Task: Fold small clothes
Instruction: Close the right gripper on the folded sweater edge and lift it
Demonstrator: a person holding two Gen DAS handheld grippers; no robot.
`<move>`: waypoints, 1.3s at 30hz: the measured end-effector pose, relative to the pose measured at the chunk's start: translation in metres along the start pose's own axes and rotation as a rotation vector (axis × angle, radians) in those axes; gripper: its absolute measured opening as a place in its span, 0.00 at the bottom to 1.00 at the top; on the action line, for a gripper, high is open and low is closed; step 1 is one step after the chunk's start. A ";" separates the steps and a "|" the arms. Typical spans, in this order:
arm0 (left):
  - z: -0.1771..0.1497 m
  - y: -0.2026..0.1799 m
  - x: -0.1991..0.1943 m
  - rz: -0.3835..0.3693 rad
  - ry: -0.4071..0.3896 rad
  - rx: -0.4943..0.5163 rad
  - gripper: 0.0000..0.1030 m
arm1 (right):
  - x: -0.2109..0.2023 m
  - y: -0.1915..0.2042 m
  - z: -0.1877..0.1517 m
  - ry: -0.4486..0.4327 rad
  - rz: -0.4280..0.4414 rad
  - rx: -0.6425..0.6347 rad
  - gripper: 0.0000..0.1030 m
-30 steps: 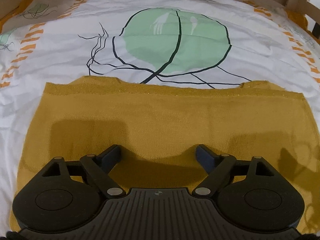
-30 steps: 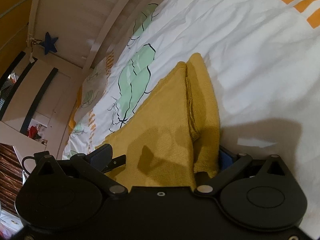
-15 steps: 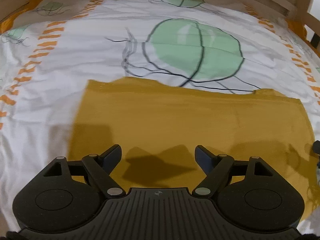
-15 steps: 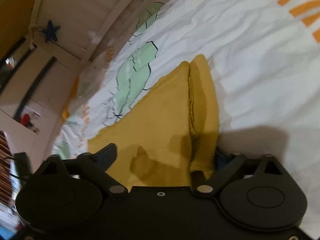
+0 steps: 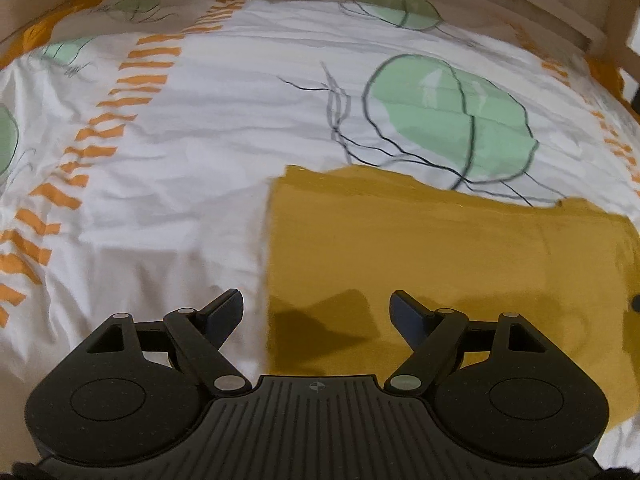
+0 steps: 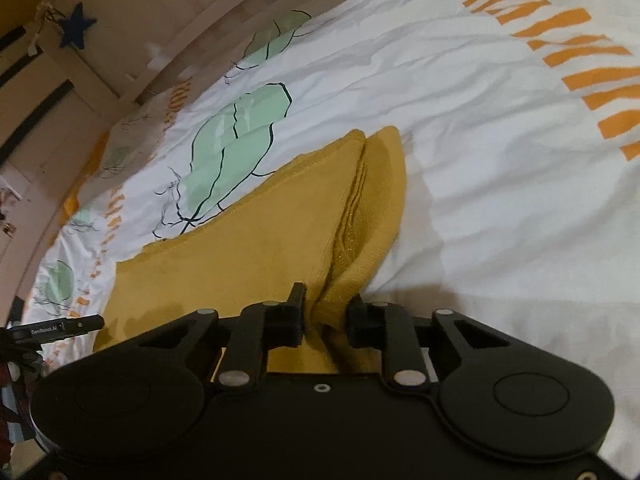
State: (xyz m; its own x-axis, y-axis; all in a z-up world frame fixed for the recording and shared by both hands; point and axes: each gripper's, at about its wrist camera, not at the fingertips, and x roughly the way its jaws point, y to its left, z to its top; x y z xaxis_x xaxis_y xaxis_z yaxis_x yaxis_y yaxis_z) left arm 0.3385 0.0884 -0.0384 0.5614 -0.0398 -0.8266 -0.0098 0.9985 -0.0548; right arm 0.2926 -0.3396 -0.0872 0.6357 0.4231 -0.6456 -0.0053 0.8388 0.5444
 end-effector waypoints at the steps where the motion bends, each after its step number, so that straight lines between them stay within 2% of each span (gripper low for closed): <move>1: 0.000 0.006 0.002 -0.014 0.003 -0.021 0.78 | -0.001 0.004 0.000 0.001 -0.012 -0.002 0.28; 5: 0.004 0.021 0.010 -0.057 0.043 -0.074 0.77 | -0.006 0.032 0.007 0.005 -0.056 -0.039 0.26; 10: 0.012 0.035 0.005 -0.087 0.026 -0.100 0.77 | -0.009 0.072 0.011 0.016 -0.067 -0.087 0.24; 20: 0.021 0.065 -0.012 -0.109 -0.015 -0.141 0.77 | 0.021 0.145 0.004 0.048 0.066 -0.051 0.23; 28: 0.020 0.088 -0.011 -0.120 -0.003 -0.186 0.77 | 0.064 0.192 -0.018 0.101 0.190 0.006 0.22; 39: 0.025 0.102 -0.014 -0.123 -0.011 -0.235 0.77 | 0.101 0.245 -0.048 0.155 0.218 -0.065 0.20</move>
State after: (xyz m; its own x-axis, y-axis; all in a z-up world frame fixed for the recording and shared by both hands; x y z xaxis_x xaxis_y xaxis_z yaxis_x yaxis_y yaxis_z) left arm 0.3502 0.1922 -0.0191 0.5790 -0.1589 -0.7997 -0.1322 0.9496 -0.2844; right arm 0.3187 -0.0752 -0.0451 0.4885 0.6390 -0.5942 -0.1812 0.7404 0.6472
